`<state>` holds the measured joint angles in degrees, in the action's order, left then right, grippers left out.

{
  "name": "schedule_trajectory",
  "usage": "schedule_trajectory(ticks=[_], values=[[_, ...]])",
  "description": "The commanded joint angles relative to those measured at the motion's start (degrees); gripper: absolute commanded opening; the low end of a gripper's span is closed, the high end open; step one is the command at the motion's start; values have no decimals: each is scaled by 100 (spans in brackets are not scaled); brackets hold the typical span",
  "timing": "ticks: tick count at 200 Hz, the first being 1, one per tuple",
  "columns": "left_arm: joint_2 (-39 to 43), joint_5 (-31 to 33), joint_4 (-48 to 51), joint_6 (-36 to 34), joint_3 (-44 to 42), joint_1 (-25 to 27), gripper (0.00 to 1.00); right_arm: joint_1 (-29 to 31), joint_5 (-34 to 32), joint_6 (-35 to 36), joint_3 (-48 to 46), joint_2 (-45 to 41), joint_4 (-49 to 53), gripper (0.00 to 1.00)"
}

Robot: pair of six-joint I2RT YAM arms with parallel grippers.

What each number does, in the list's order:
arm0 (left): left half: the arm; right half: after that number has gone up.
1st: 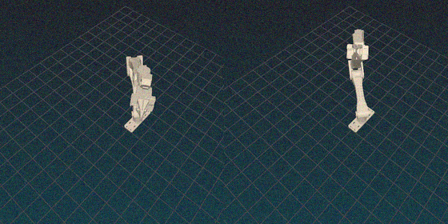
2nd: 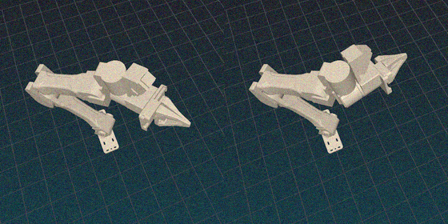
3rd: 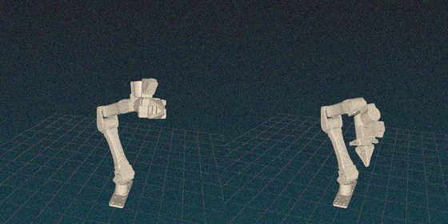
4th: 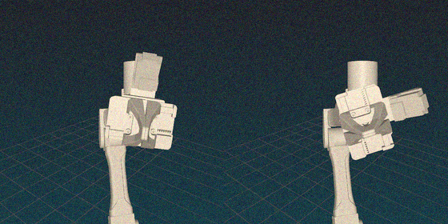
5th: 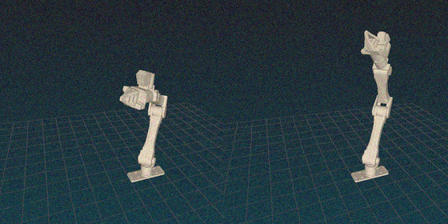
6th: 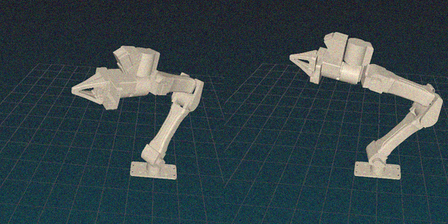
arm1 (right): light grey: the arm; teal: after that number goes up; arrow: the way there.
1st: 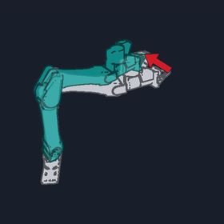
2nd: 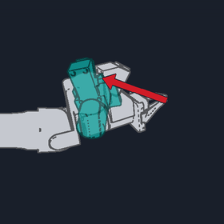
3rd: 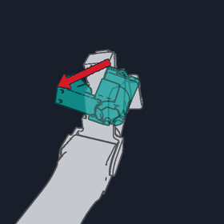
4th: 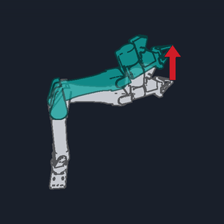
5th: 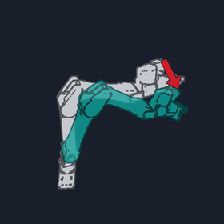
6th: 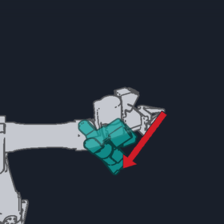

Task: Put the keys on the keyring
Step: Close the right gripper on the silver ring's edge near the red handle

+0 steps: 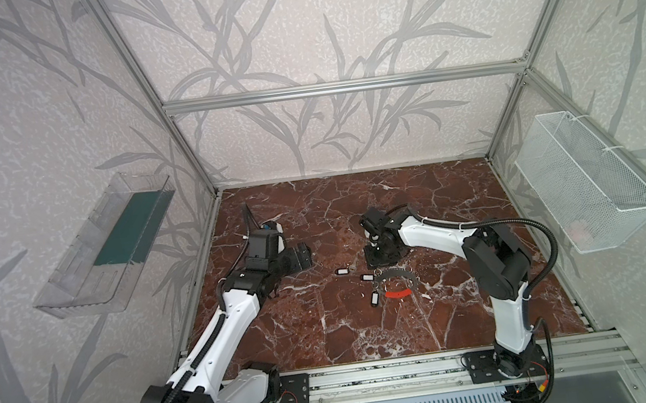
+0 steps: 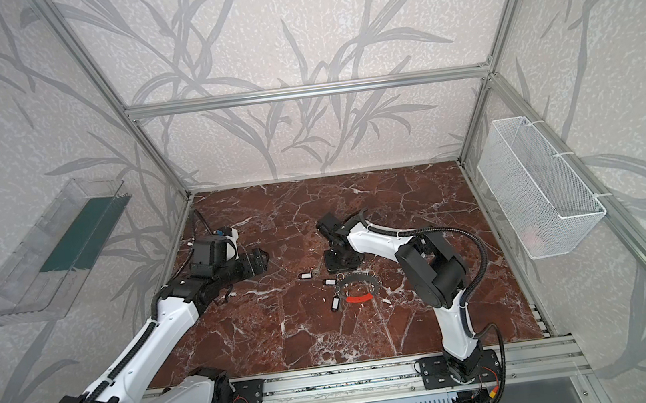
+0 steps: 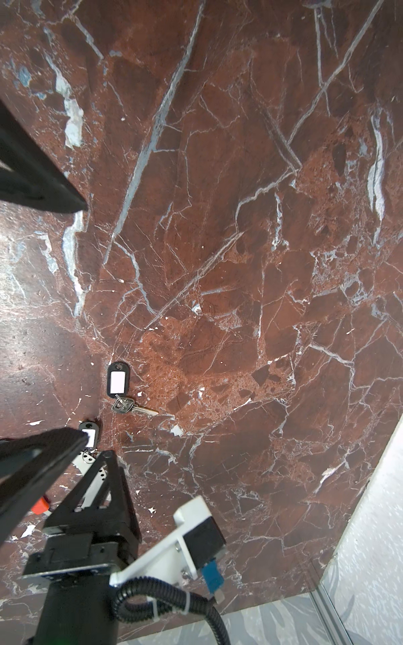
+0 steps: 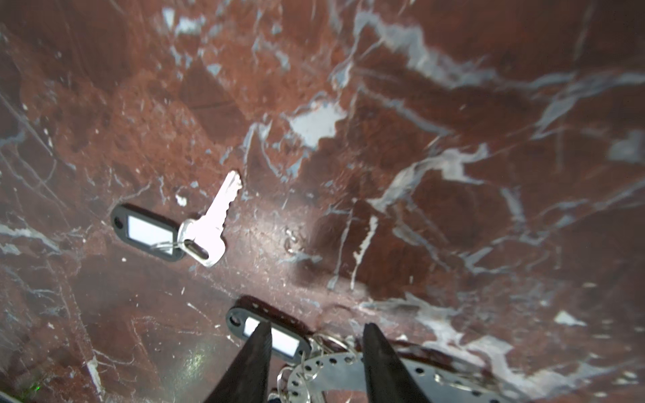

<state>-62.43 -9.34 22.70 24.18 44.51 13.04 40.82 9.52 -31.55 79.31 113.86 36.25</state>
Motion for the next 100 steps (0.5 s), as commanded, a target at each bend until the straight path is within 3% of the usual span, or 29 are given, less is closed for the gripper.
schedule_trajectory(ticks=[1, 100], values=[[72, 20, 25, -29, 74, 28, 96, 166, 210, -60, -388, -181, 57, 45], [38, -169, -61, 57, 66, 40, 96, 584, -176, 108, -1633, -1539, 528, 45]])
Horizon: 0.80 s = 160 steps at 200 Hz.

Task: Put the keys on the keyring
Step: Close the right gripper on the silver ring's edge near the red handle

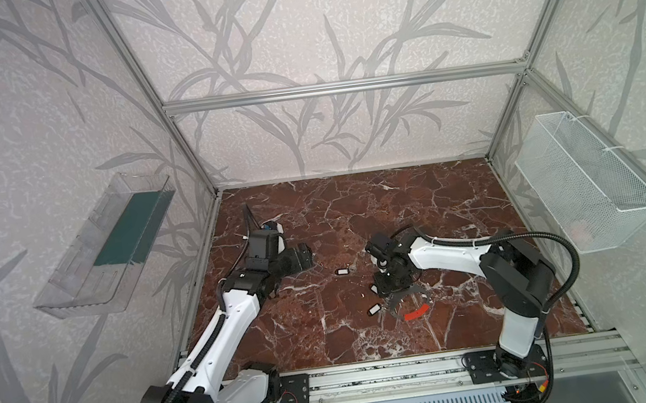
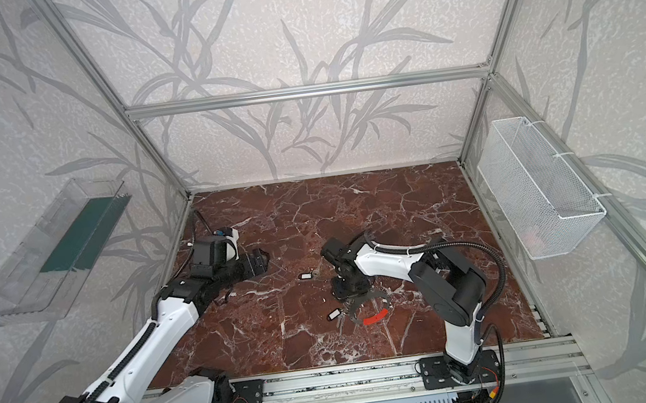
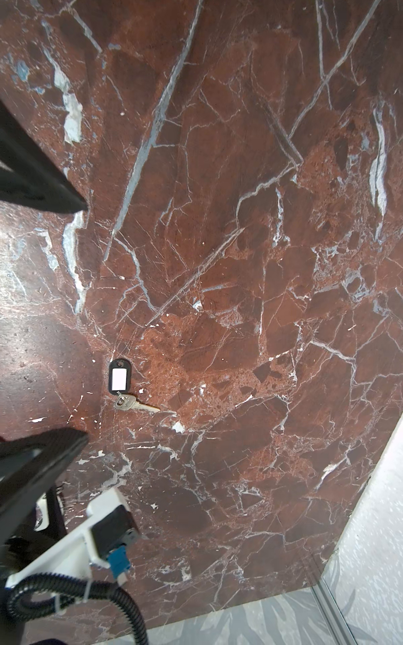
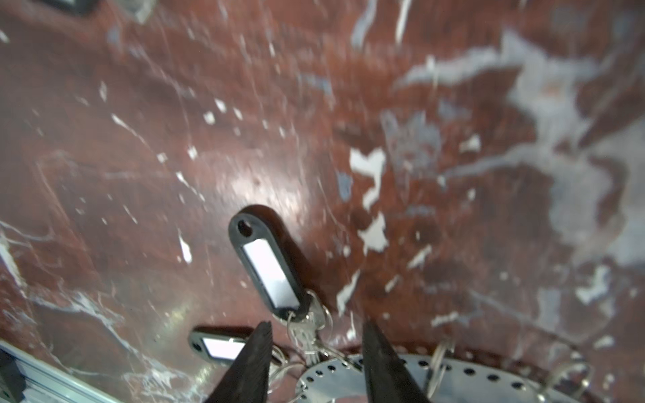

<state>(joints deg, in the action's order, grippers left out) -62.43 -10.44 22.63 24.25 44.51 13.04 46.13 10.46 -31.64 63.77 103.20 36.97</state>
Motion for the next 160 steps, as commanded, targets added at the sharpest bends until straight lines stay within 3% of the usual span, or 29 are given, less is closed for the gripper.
schedule_trajectory(ticks=[1, 63, 160], values=[[38, -62, -56, 52, 66, 36, 96, 54, -280, 124, -73, -488, 467, 44], [157, -50, -43, 62, 39, 41, 96, 39, -1161, 730, 693, -744, 1591, 41], [170, -3, -46, 39, 47, 50, 96, -147, -1011, 966, 509, 27, 1550, 27]])
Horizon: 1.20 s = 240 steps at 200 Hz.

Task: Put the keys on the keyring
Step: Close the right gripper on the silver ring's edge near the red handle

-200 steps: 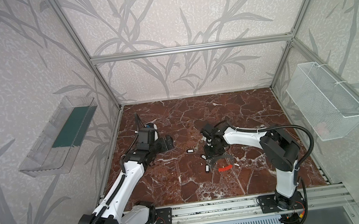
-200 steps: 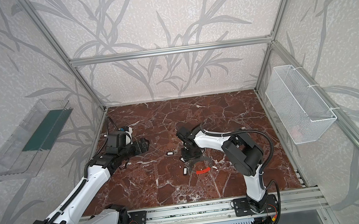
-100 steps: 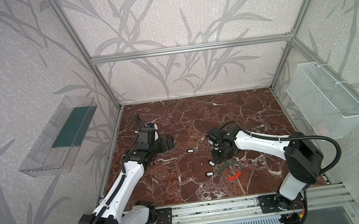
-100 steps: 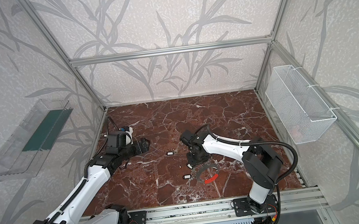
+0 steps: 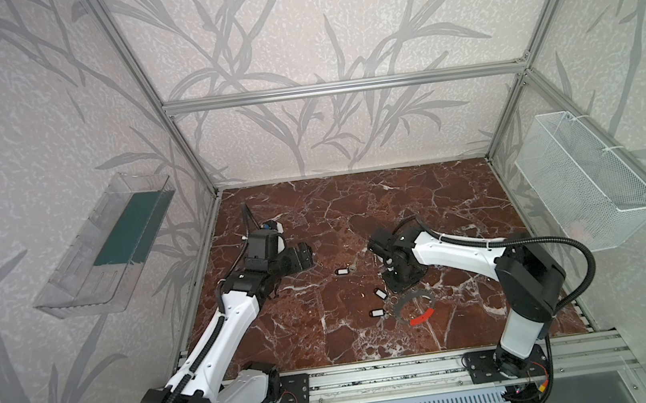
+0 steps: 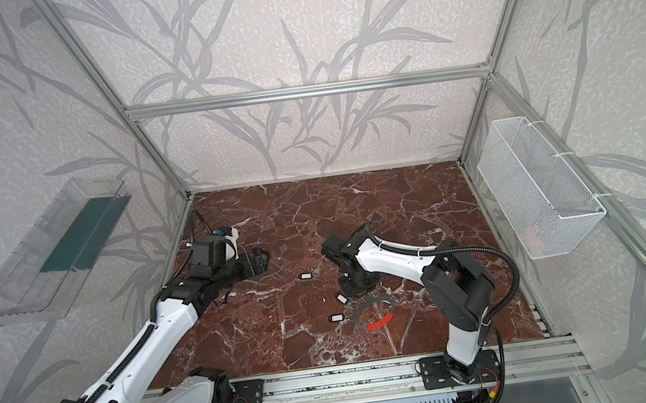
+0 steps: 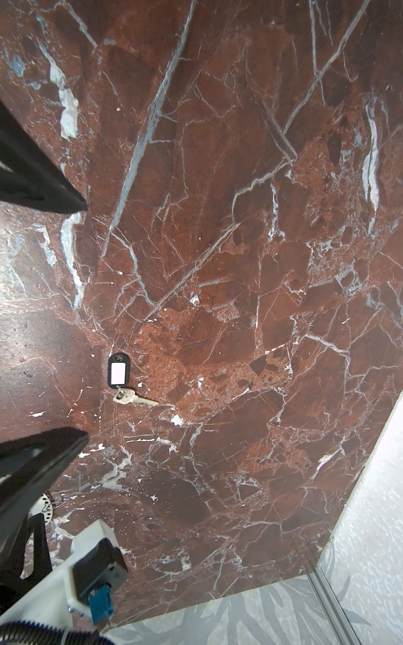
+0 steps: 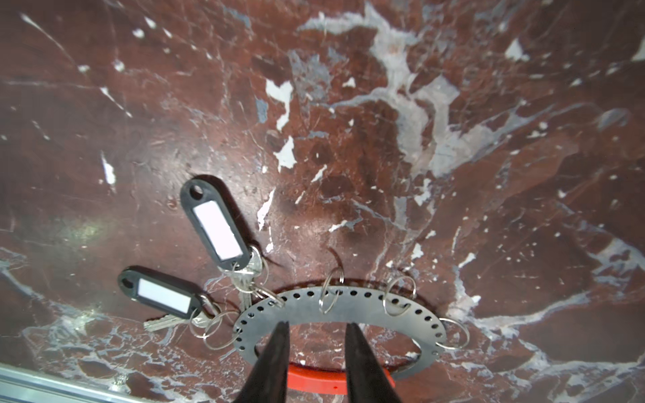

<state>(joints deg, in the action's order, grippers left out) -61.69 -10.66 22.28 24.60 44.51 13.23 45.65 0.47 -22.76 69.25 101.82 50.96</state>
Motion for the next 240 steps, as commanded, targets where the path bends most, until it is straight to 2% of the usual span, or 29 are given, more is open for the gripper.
schedule_trajectory(ticks=[1, 75, 133, 167, 199, 240], values=[[96, 19, -8, 7, 48, 30, 96, -100, -7, 79, -37, 168, 142, 27], [87, 67, -7, -17, 50, 32, 96, -135, -8, 132, -43, 382, 41, 18], [63, 81, -6, -17, 58, 26, 96, -153, 32, 88, -75, 405, 73, 22], [63, 80, -11, -17, 54, 30, 96, -148, 0, 52, -114, 374, 45, 17], [65, 77, -12, -18, 55, 30, 96, -154, -15, 35, -119, 370, 43, 8], [96, 106, -11, -25, 53, 29, 96, -157, -138, 41, -42, -35, 54, 1]])
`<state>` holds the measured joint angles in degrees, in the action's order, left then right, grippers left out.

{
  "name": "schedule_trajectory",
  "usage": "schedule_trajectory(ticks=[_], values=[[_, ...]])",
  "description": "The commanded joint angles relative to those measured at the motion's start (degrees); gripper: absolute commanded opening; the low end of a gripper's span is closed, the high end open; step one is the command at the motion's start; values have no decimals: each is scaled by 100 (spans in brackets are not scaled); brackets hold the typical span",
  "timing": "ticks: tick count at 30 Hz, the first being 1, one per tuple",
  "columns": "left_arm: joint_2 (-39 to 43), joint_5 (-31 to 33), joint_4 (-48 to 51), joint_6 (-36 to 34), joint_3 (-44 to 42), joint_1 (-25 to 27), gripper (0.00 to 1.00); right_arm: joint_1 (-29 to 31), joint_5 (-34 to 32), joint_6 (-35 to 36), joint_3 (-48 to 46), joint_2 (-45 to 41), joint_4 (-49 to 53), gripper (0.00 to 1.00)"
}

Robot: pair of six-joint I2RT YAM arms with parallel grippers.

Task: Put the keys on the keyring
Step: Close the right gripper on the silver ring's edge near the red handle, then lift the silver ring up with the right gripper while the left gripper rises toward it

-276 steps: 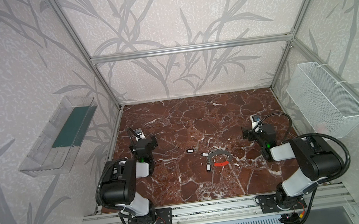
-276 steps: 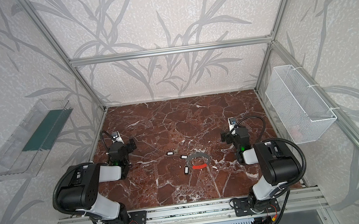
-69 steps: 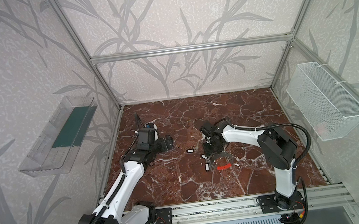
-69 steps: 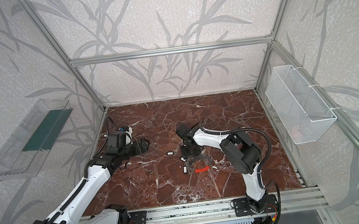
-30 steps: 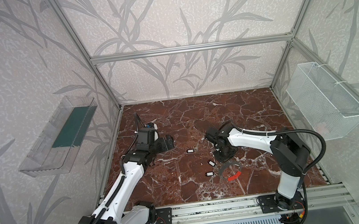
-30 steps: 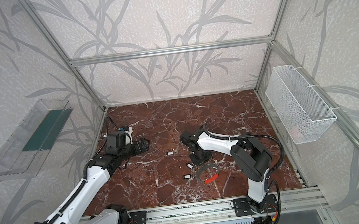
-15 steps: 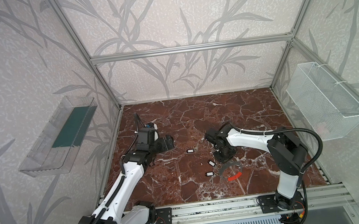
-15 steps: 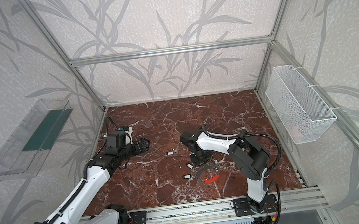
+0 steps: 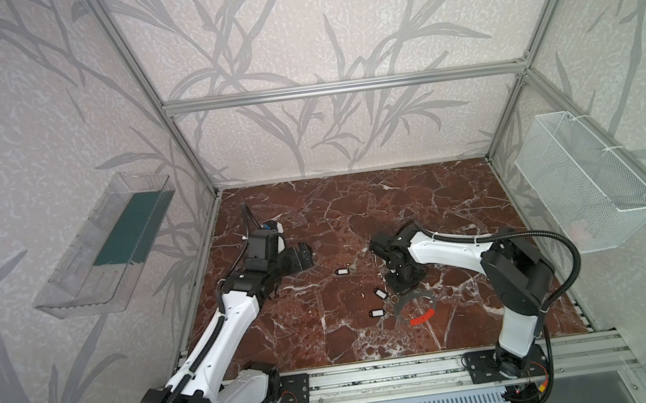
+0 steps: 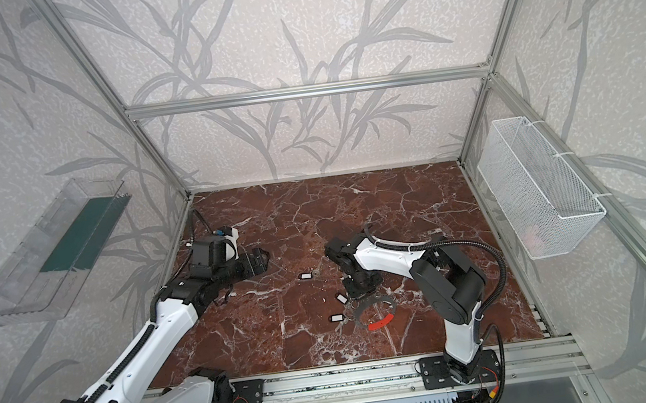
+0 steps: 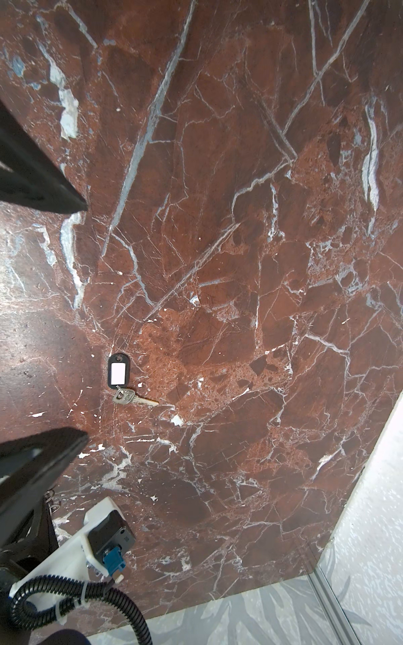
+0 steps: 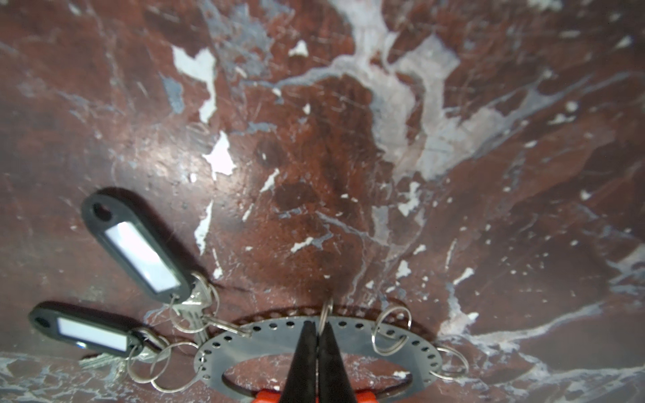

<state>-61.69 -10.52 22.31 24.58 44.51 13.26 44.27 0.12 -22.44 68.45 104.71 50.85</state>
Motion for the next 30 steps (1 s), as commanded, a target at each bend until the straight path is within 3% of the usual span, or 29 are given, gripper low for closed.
schedule_trajectory(ticks=[1, 8, 17, 20, 21, 23, 26, 30], values=[[96, 89, -10, -23, 55, 23, 96, -19, -103, 9, 38, -323, 65, 1], [122, 85, 4, -53, 335, 30, 96, -70, -379, 177, 400, -1291, -139, 0], [118, -122, 0, -155, 1393, 28, 96, -543, -5, 177, 508, -2539, -1601, 0], [10, -281, -22, -132, 1849, 41, 95, -747, 447, 177, 468, -2879, -2377, 0], [-39, -353, -16, -108, 2011, 37, 95, -800, 582, 980, 472, -2962, -2609, 0], [-138, -614, -67, -54, 2354, 52, 95, -905, 842, 1321, 502, -3123, -3133, 0], [-285, -908, -161, 56, 2802, 125, 93, -1091, 1396, 1275, 655, -3189, -3641, 0], [-480, -1160, -187, 149, 3341, 302, 89, -1554, 2636, 632, 878, -3108, -4384, 0]])
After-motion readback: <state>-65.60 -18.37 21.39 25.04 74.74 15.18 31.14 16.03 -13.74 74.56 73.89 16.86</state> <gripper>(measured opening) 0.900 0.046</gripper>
